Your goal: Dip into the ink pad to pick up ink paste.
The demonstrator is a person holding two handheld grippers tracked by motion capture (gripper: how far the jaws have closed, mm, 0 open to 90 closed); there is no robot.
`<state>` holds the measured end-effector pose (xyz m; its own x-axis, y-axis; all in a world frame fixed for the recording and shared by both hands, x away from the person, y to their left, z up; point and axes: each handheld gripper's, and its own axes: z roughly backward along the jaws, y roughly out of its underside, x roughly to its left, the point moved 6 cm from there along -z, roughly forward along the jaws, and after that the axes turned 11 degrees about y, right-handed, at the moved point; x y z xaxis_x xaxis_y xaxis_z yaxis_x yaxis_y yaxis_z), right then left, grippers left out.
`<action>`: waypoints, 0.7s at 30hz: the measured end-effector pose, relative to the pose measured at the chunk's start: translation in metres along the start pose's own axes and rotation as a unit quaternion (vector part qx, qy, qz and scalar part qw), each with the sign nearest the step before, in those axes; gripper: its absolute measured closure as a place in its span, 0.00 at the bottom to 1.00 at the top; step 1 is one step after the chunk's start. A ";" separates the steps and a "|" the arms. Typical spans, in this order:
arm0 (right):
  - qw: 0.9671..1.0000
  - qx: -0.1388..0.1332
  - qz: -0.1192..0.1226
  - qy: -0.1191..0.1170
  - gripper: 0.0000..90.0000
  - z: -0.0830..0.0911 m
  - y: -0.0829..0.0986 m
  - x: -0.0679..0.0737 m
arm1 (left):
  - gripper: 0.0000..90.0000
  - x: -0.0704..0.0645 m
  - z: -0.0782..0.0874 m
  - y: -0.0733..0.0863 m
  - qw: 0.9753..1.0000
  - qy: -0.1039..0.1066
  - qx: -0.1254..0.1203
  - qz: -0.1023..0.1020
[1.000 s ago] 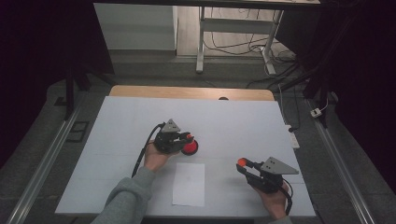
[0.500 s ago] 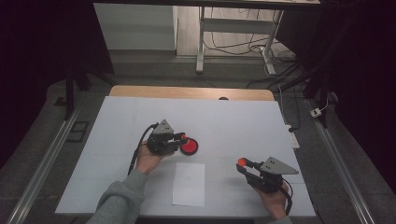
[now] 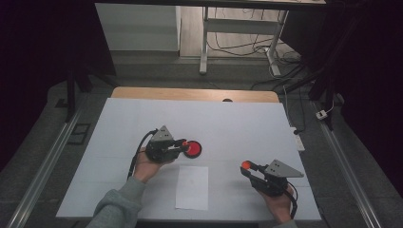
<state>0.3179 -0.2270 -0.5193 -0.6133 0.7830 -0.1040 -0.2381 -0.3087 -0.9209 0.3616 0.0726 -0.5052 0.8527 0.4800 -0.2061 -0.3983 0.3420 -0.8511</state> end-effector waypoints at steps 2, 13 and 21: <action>1.000 0.000 0.000 0.000 0.72 0.000 0.000 0.000 | 0.80 -0.002 0.001 0.002 1.000 0.002 0.008 -0.003; 1.000 0.001 0.000 -0.001 0.72 0.000 0.001 0.000 | 0.80 -0.013 0.004 0.011 1.000 0.017 0.018 -0.016; 1.000 0.004 0.001 -0.003 0.72 -0.002 0.002 0.000 | 0.80 -0.021 0.006 0.016 0.999 0.027 0.018 -0.018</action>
<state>0.3188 -0.2264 -0.5216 -0.6179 0.7794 -0.1033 -0.2425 -0.3140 -0.9179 0.3354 0.0729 -0.5121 0.8837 0.4223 -0.2020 -0.3774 0.3873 -0.8412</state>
